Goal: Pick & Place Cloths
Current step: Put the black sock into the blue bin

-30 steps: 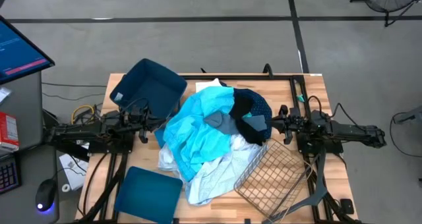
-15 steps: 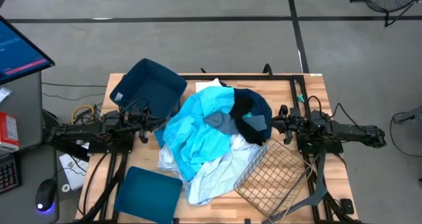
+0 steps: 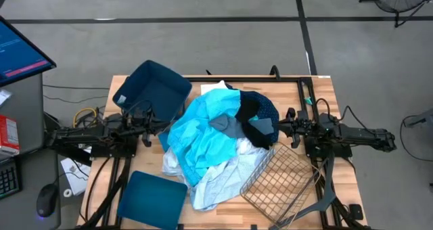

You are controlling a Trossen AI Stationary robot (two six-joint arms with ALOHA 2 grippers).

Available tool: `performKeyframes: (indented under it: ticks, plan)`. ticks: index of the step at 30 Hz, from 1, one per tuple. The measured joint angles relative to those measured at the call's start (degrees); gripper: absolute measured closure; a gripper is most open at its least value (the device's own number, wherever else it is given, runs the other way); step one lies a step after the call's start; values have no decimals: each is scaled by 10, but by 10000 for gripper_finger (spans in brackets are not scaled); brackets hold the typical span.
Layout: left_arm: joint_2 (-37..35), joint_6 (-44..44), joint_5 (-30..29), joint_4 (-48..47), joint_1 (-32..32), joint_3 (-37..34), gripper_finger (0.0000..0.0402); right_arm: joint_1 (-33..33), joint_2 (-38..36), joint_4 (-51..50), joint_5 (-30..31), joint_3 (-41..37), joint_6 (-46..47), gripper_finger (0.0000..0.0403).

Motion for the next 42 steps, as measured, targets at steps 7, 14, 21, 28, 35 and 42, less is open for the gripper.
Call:
performKeyframes:
  ticks: [7, 14, 21, 28, 35, 42]
  plan:
    - [0, -28, -11, 11, 0, 0, 401, 0, 0, 0, 0, 0, 0, 387]
    - [0, -31, -16, 27, 0, 0, 401, 2, 0, 1, 0, 0, 24, 387]
    - [0, -26, -26, 88, 0, 0, 401, 2, 0, 3, 0, 0, 105, 385]
    - [0, -76, -126, 161, 0, 0, 401, 2, 0, 3, 0, 0, 106, 387]
    - [0, -94, -120, 330, 0, 0, 401, 2, 0, 2, 0, 0, 106, 385]
    - [0, -125, -133, 390, 0, 10, 401, 1, 0, 3, 20, 0, 101, 387]
